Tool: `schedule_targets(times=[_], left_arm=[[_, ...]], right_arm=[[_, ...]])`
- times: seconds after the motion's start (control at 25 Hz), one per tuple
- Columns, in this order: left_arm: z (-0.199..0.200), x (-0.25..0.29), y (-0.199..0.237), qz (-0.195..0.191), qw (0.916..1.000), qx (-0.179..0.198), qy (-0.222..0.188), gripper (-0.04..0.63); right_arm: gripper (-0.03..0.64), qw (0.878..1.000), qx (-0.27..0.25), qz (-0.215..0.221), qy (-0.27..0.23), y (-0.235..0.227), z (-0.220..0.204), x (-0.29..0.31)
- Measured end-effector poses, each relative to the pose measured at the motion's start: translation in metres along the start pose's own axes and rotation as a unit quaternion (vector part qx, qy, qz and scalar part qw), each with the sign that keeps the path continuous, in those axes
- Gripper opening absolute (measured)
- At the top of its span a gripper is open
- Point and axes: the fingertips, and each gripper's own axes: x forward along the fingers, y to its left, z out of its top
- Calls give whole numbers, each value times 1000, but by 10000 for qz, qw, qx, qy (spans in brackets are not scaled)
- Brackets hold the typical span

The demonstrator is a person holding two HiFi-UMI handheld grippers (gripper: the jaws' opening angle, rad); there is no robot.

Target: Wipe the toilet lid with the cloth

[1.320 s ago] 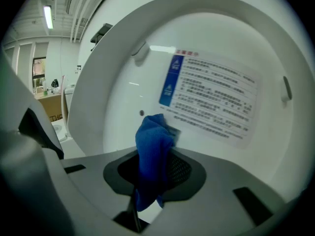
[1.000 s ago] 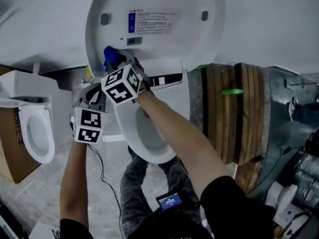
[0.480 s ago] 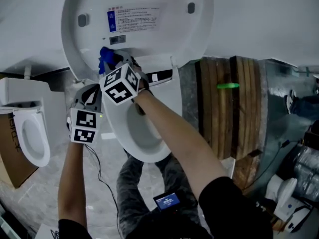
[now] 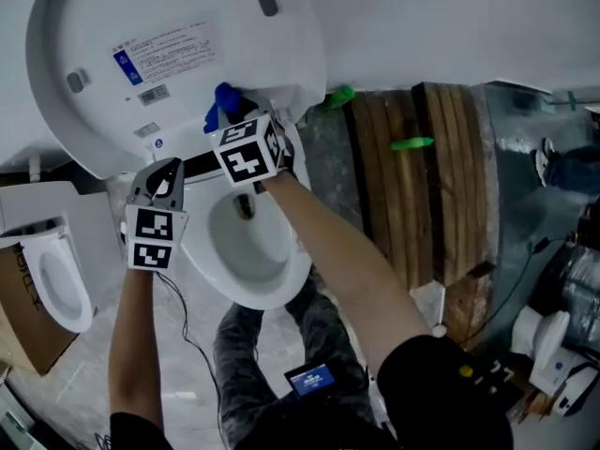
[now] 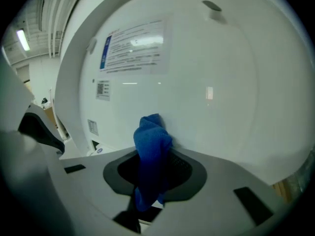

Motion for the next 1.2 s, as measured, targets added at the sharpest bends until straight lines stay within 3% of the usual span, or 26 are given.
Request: schedule_targets(times=[0.36, 0.48, 0.84, 1.2], left_arm=[[35, 15, -27, -68, 9998, 174, 2, 12], [42, 13, -31, -66, 9998, 164, -8, 12], [73, -20, -13, 182, 9996, 145, -172, 12], [104, -81, 29, 515, 9979, 169, -354, 12]], right_arm=[[91, 9895, 509, -1318, 313, -88, -22, -26], [91, 9858, 543, -1557, 306, -102, -18, -34], [91, 9889, 322, -1450, 94, -96, 36, -58], [91, 9927, -44, -1189, -200, -54, 115, -80]])
